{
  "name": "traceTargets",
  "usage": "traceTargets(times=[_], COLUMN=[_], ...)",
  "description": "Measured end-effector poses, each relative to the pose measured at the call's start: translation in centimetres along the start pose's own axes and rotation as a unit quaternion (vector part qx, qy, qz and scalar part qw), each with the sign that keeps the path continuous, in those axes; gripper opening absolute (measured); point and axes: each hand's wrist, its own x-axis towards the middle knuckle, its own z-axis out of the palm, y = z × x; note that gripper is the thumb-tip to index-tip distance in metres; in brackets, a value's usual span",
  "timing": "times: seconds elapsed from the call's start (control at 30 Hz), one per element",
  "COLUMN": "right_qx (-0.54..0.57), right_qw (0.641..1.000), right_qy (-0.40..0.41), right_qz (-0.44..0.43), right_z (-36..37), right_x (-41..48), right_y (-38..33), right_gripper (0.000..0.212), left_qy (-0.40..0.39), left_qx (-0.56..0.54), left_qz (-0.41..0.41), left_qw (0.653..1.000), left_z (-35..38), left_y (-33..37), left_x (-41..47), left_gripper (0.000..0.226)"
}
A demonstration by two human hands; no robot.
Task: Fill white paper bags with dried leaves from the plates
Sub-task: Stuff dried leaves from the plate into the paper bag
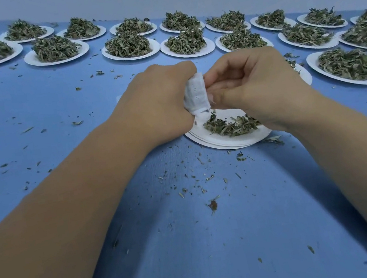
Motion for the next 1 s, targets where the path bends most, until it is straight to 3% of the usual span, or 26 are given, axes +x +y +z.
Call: traceTargets(times=[0.1, 0.3, 0.37, 0.47, 0.6, 0.83, 1.0], right_qx=[-0.004, -0.142, -0.182, -0.078, 0.074, 0.114, 0.146], right_qw=[0.999, 0.983, 0.978, 0.997, 0.992, 0.981, 0.976], right_qy=[0.025, 0.075, 0.074, 0.004, -0.088, -0.149, -0.148], right_qz=[-0.021, -0.089, -0.067, 0.014, 0.051, 0.057, 0.066], right_z=[0.2, 0.8, 0.5, 0.0, -0.3, -0.3, 0.3], right_x=[0.1, 0.3, 0.4, 0.3, 0.1, 0.1, 0.4], right_y=[0.0, -0.1, -0.3, -0.4, -0.6, -0.7, -0.6], right_gripper=[0.025, 0.027, 0.029, 0.034, 0.042, 0.032, 0.040], left_qy=[0.011, 0.025, 0.025, 0.035, 0.059, 0.063, 0.081], left_qx=[0.006, -0.031, -0.028, -0.040, -0.073, -0.075, -0.108], left_qz=[0.008, 0.038, 0.047, 0.078, 0.119, 0.125, 0.136], left_qw=[1.000, 0.998, 0.998, 0.996, 0.988, 0.987, 0.981], left_z=[-0.1, -0.3, -0.3, -0.5, -0.9, -0.2, -0.3], left_y=[0.1, 0.7, 0.6, 0.8, 1.8, 2.1, 2.4], left_x=[0.0, -0.1, -0.1, -0.2, -0.4, -0.2, -0.4], left_gripper=[0.024, 0.024, 0.023, 0.030, 0.041, 0.028, 0.021])
